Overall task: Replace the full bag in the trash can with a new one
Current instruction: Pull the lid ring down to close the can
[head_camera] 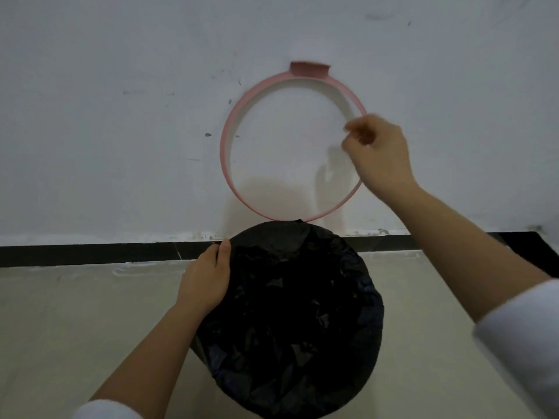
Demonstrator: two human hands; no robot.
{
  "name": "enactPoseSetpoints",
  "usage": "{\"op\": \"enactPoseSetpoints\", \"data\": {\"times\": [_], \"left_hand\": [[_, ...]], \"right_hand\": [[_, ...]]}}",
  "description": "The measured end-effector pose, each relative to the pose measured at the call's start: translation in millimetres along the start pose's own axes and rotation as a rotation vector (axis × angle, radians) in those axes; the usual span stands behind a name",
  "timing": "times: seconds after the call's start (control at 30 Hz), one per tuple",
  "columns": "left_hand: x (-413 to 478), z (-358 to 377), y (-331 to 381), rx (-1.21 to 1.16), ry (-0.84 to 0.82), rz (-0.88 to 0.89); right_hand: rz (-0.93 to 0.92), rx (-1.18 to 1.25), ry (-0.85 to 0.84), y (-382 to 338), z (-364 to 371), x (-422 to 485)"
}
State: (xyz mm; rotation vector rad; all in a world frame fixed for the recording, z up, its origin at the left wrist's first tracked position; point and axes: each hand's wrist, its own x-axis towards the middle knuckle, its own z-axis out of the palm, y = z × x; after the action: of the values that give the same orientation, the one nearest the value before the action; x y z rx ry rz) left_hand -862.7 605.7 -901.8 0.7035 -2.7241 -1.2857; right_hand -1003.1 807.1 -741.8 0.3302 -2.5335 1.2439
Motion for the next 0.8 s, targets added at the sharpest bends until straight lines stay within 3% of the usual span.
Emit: {"op": "enactPoseSetpoints", "data": {"times": [0.1, 0.2, 0.27, 0.4, 0.6, 0.7, 0.8], "left_hand": [[0, -2, 1, 0.007, -0.003, 0.009], [0, -6, -1, -0.003, 0.002, 0.007], [1, -10, -3, -0.003, 0.005, 0.008], [1, -16, -4, 0.007, -0.004, -0.002], [-2, -8, 9, -0.016, -0.035, -0.002], [-7, -7, 13, -0.162, -0.026, -0.081], [-13, -14, 7, -0.519, -0.021, -0.3]], "right_hand": [[0.017, -0.035, 0.203, -5, 5, 19], [0.179, -0.131, 0.092, -4, 15, 23], [0.249, -0.05, 0.052, -8, 14, 22], [0.198, 0.189, 0.06, -18, -7, 13], [0.173, 0.192, -0.024, -11, -39, -39], [0.243, 0.18, -0.04, 6, -45, -75], [0.314, 0.221, -0.029, 22, -50, -108]]}}
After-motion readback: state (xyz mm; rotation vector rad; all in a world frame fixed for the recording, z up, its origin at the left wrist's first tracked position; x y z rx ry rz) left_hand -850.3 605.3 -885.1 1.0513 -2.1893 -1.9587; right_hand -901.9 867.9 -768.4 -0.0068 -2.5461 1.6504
